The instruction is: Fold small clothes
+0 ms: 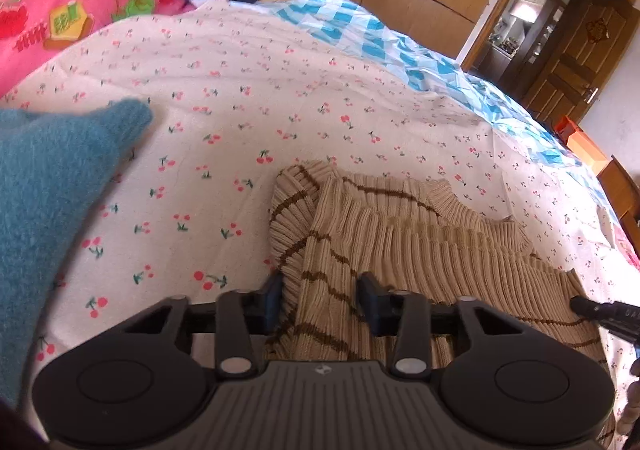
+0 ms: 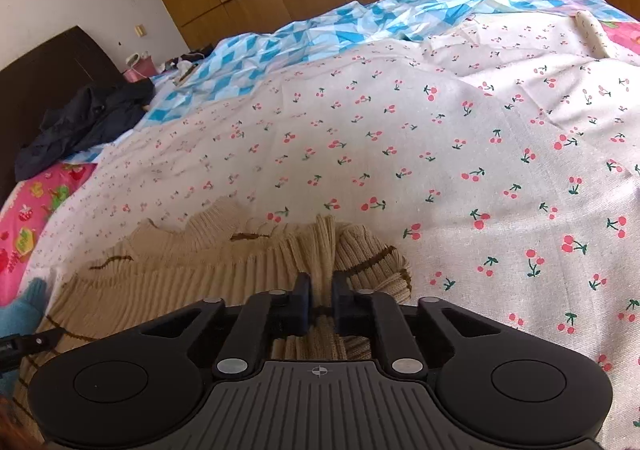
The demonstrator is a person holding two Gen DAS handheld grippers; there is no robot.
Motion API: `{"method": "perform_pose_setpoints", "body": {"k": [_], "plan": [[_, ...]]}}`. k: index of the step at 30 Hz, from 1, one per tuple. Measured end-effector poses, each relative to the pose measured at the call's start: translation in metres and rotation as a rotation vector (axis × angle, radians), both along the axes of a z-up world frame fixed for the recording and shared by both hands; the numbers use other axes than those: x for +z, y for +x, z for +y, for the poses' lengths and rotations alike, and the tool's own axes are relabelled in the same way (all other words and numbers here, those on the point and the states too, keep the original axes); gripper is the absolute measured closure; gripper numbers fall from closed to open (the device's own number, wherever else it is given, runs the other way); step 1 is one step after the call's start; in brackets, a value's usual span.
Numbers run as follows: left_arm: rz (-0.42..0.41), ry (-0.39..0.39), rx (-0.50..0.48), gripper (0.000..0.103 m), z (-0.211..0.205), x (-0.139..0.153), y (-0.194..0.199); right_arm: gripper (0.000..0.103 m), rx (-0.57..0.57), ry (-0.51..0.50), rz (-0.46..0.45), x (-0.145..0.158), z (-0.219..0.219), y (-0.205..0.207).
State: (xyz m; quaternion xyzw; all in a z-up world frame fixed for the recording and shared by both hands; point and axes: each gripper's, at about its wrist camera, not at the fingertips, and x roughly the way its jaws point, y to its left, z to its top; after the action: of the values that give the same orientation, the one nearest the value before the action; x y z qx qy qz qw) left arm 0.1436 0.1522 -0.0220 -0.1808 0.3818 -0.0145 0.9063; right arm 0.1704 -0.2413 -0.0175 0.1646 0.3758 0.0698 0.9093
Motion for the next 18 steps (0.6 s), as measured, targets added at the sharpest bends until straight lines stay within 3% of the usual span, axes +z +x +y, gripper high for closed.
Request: {"method": "perform_pose_setpoints", "body": {"k": [4, 7, 11, 13, 15, 18], "plan": [[-0.046, 0.011, -0.019, 0.079, 0.001, 0.017, 0.0, 0.099, -0.038, 0.063, -0.096, 0.029, -0.014, -0.01], [-0.089, 0.042, -0.005, 0.081, -0.001, 0.022, 0.003, 0.099, -0.103, 0.079, -0.133, 0.032, -0.025, -0.009], [-0.03, 0.087, 0.043, 0.08, 0.0, -0.003, 0.018, 0.099, -0.122, -0.028, 0.016, -0.014, -0.021, 0.017], [-0.02, 0.079, 0.057, 0.074, 0.002, -0.008, 0.014, 0.097, -0.122, -0.04, 0.026, -0.023, -0.019, 0.018], [-0.042, 0.058, 0.07, 0.064, 0.007, -0.001, 0.004, 0.09, -0.102, -0.058, 0.004, -0.014, -0.015, 0.014], [-0.096, 0.052, 0.116, 0.053, 0.013, 0.012, -0.01, 0.089, -0.1, -0.092, -0.036, 0.002, -0.013, 0.005]]}}
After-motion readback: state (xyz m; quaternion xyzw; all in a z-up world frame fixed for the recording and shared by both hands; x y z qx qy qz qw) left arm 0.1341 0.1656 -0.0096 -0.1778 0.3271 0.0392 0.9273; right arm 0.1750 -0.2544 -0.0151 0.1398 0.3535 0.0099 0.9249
